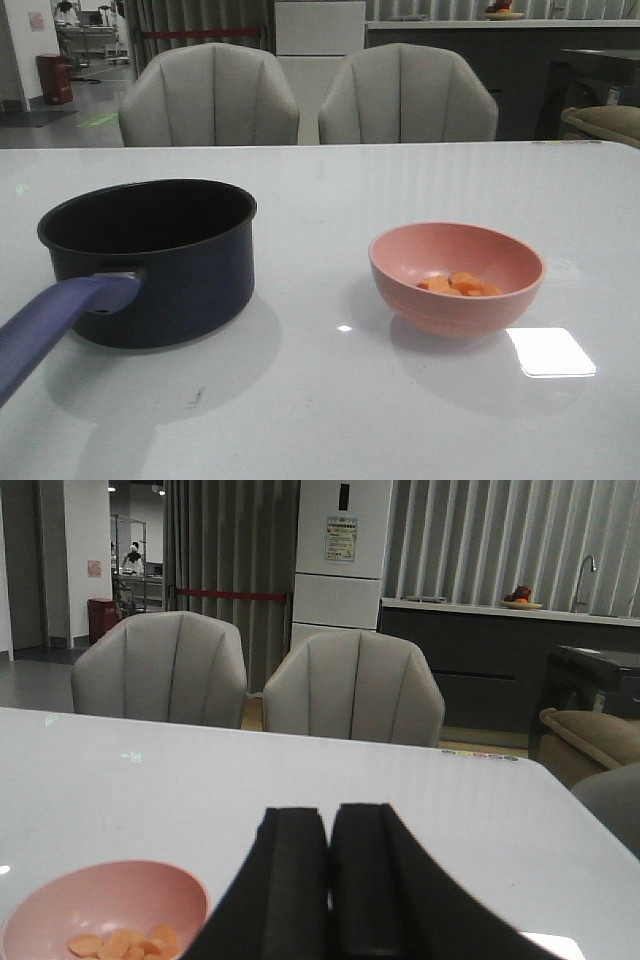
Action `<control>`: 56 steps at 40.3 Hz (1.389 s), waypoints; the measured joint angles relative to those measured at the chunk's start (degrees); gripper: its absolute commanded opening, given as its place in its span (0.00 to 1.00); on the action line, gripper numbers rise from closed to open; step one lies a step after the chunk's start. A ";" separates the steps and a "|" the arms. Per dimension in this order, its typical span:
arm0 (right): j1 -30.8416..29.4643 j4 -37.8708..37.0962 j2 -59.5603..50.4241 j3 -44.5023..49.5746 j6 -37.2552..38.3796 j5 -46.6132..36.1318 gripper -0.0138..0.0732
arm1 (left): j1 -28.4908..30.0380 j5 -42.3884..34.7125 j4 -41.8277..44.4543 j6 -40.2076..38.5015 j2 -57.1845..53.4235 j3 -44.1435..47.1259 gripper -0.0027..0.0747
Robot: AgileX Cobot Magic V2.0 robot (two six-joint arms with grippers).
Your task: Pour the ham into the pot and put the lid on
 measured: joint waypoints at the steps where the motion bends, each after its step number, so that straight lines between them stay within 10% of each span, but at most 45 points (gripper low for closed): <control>1: 0.00 0.00 0.43 -1.25 0.00 1.22 0.33 | 0.00 -0.12 0.00 0.00 0.00 0.00 0.84; 22: 0.00 0.39 17.74 -14.99 0.31 19.01 0.34 | 0.00 -0.48 0.00 0.00 0.00 0.00 0.84; 35: 1.01 3.98 31.76 -20.51 0.31 22.13 0.76 | 0.00 -0.52 0.00 0.00 0.00 0.00 0.84; 56: 7.06 9.77 73.99 -40.97 0.41 26.01 0.76 | 0.00 -0.52 0.00 0.00 0.00 0.00 0.84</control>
